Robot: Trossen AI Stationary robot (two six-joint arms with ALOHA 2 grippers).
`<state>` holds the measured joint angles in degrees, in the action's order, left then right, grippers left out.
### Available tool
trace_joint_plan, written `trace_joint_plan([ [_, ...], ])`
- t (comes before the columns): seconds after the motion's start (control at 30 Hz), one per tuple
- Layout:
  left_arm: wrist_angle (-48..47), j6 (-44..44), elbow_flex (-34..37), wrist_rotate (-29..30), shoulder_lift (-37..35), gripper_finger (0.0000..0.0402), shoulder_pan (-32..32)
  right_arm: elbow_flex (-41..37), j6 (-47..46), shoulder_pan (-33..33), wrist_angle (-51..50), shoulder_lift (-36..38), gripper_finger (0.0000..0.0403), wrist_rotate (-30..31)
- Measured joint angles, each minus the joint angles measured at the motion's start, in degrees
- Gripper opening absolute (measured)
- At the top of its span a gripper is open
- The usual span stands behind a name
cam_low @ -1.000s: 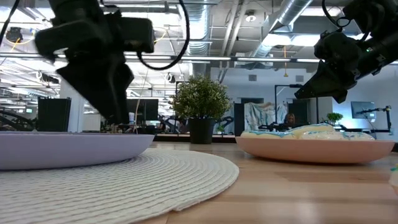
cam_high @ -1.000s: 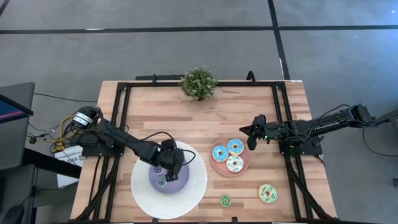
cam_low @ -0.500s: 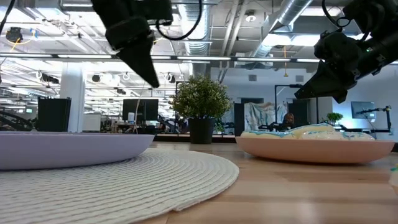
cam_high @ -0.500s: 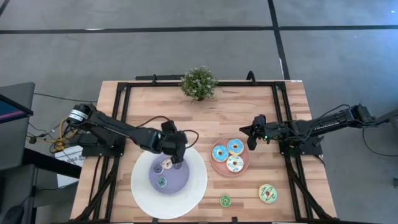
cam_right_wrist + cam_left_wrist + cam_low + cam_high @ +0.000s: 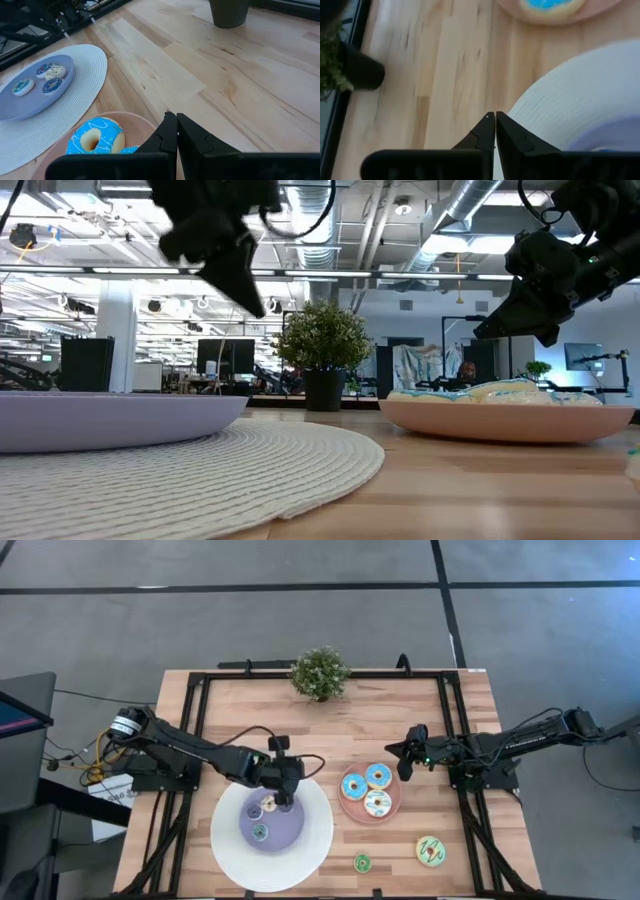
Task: Pick & Place donuts
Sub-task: Put the big light green donut on the pink plate
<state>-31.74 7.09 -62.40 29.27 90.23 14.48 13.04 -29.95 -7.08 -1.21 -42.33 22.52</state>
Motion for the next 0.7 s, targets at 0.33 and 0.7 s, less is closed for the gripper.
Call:
trace_joint_plan([
  [0.33,23.52,-0.88,23.47,-3.33,-14.50,0.0000,-1.94,0.00,-0.02,-0.01,0.21,-0.02,0.0000,0.00],
  [0.7,54.24,-14.51,48.31,-14.88,-40.48,0.0000,-10.13,0.06,-2.45,-0.37,1.57,-0.04,0.0000,-0.04],
])
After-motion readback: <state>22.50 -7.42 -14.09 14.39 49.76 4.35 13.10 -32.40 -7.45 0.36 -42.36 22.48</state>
